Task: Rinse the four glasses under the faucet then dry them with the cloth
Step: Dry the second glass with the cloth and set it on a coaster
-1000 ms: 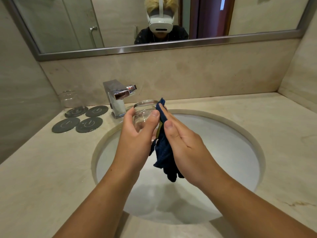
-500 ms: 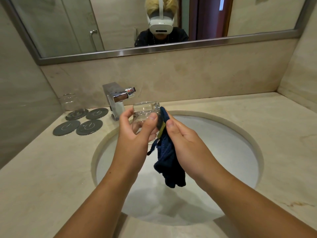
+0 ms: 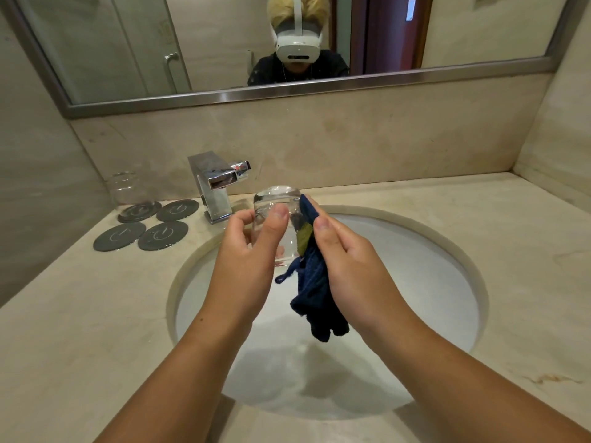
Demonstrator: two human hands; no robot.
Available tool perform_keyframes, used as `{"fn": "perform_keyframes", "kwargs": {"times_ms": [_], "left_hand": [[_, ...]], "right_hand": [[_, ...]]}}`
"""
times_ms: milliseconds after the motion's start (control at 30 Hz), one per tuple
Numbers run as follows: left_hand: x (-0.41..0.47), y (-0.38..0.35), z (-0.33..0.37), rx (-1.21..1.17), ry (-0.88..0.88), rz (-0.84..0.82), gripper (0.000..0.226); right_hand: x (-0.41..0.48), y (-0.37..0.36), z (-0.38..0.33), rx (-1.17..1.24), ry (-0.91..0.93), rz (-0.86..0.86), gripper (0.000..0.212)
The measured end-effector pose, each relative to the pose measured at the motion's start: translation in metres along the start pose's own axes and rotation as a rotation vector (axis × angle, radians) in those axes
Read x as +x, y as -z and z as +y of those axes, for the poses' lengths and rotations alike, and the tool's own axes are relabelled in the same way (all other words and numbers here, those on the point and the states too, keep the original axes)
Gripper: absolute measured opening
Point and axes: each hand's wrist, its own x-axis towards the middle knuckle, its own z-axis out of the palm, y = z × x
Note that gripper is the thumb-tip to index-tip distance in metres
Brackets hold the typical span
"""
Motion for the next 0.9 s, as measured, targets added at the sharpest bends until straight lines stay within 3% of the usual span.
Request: {"fn": "perform_keyframes", "kwargs": {"times_ms": [200, 367, 500, 667, 900], "left_hand": [[0.002, 0.004, 0.001, -0.154, 0.083, -0.049, 0.079], [0.003, 0.006, -0.001, 0.014, 0.091, -0.075, 0.041], [0.001, 0.006, -0.002, -0.017, 0.055, -0.002, 0.067], [0.000, 0.005, 0.001, -0.094, 0.023, -0.016, 0.051], [0.000, 0.007, 0.005, -0.252, 0.108, -0.114, 0.049]], "right_hand": [[0.002, 0.004, -0.002, 0.094, -0.076, -0.016, 0.038], [0.004, 0.003, 0.005, 0.145, -0.143, -0.030, 0.035], [0.004, 0.004, 0.004, 0.070, -0.090, 0.017, 0.036], [0.003, 0.006, 0.000, -0.025, -0.027, 0.025, 0.037], [0.006, 0.012, -0.004, 0.257, -0.187, 0.054, 0.036]]}}
